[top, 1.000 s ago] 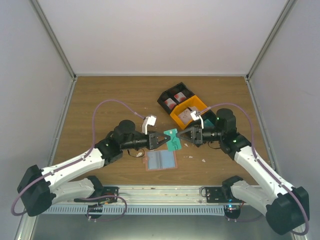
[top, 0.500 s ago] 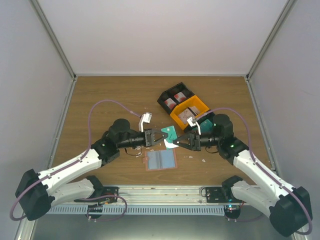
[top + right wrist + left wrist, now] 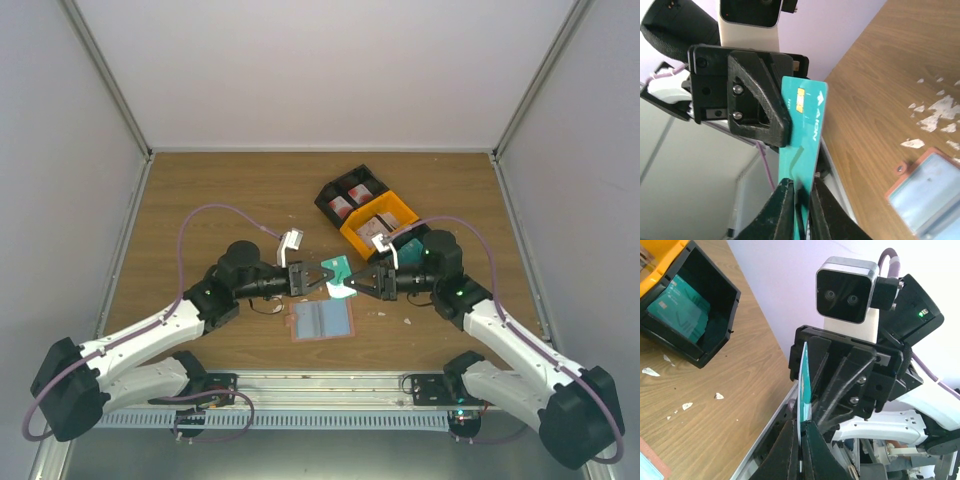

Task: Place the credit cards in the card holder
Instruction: Pick up the credit card from the storage box, then insert the credit card into the card holder.

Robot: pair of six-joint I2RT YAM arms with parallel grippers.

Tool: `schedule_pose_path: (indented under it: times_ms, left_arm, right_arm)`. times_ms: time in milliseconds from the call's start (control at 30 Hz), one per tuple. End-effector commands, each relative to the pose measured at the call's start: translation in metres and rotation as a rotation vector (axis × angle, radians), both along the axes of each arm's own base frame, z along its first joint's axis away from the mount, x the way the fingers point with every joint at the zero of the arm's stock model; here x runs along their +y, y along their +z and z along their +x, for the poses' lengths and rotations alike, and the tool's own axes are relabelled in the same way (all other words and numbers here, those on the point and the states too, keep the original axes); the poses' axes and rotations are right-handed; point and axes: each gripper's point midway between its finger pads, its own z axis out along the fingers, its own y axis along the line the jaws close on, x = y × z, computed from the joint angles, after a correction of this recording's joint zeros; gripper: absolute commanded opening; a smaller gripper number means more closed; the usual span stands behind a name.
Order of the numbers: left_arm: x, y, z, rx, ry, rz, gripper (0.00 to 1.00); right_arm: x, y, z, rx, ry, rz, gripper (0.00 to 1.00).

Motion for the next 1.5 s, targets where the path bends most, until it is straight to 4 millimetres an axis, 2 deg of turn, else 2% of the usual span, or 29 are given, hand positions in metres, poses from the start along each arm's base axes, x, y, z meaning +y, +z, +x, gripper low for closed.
schedule_pose_path:
  times_ms: [0, 67, 133, 200, 267, 300, 433, 567, 633, 833, 1200, 1467]
  left_arm:
    - [0.000, -0.009, 0.000, -0.004, -0.013, 0.015, 0.00]
    - [0.001, -0.016, 0.001, 0.010, -0.006, 0.036, 0.04]
    - [0.005, -0.031, 0.004, 0.039, 0.023, 0.093, 0.25]
    - [0.015, -0.052, 0.009, 0.059, 0.081, 0.194, 0.47]
    - [0.038, -0.086, 0.016, 0.087, 0.193, 0.352, 0.57]
    - [0.068, -0.126, 0.008, 0.143, 0.271, 0.506, 0.60]
    - [0.091, -0.158, -0.009, 0.215, 0.300, 0.587, 0.58]
    - [0.096, -0.179, -0.023, 0.271, 0.275, 0.605, 0.48]
    - [0.099, -0.190, -0.028, 0.297, 0.273, 0.627, 0.46]
    - [0.099, -0.206, -0.034, 0.334, 0.253, 0.643, 0.45]
    - [0.092, -0.221, -0.040, 0.368, 0.204, 0.643, 0.39]
    - [0.090, -0.225, -0.042, 0.385, 0.194, 0.642, 0.32]
  right_arm:
    - [0.003, 0.011, 0.006, -0.074, -0.020, 0.036, 0.04]
    - [0.003, 0.007, 0.007, -0.060, -0.034, 0.025, 0.01]
    - [0.000, -0.007, 0.013, -0.028, -0.083, -0.023, 0.01]
    - [-0.005, -0.030, 0.019, 0.024, -0.147, -0.090, 0.00]
    - [-0.013, -0.056, 0.026, 0.086, -0.242, -0.157, 0.00]
    - [-0.017, -0.088, 0.022, 0.170, -0.314, -0.213, 0.00]
    - [-0.008, -0.114, 0.013, 0.225, -0.335, -0.237, 0.01]
    - [0.006, -0.145, 0.005, 0.273, -0.305, -0.290, 0.01]
    - [0.013, -0.156, 0.002, 0.294, -0.282, -0.308, 0.01]
    - [0.026, -0.166, 0.006, 0.295, -0.286, -0.308, 0.01]
    - [0.034, -0.186, 0.006, 0.342, -0.289, -0.326, 0.00]
    - [0.026, -0.192, 0.006, 0.384, -0.343, -0.343, 0.00]
